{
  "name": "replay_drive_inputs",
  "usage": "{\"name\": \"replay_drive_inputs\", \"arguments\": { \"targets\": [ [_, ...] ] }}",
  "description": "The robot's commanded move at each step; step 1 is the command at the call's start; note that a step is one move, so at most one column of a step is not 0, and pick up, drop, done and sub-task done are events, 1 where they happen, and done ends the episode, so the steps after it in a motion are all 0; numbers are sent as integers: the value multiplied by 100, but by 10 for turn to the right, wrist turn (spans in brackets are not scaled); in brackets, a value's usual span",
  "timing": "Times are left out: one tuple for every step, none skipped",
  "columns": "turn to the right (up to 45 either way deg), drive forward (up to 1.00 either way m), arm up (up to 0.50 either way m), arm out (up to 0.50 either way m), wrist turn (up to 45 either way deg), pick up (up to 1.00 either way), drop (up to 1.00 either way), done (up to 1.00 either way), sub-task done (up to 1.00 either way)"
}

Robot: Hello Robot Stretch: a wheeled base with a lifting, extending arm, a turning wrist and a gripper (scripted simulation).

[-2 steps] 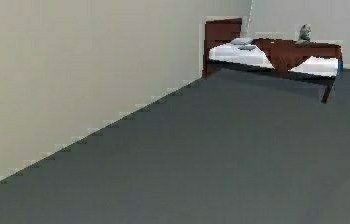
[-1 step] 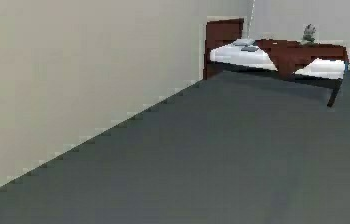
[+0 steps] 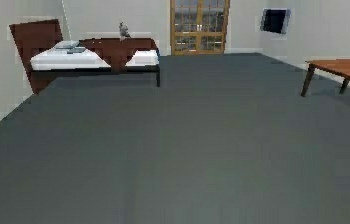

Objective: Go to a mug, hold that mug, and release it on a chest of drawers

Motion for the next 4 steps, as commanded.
{"name": "replay_drive_inputs", "arguments": {
  "targets": [
    [390,0,0,0,0,0,0,0,0],
    [0,20,0,0,0,0,0,0,0],
    [270,0,0,0,0,0,0,0,0],
    [0,100,0,0,0,0,0,0,0]
  ]
}}
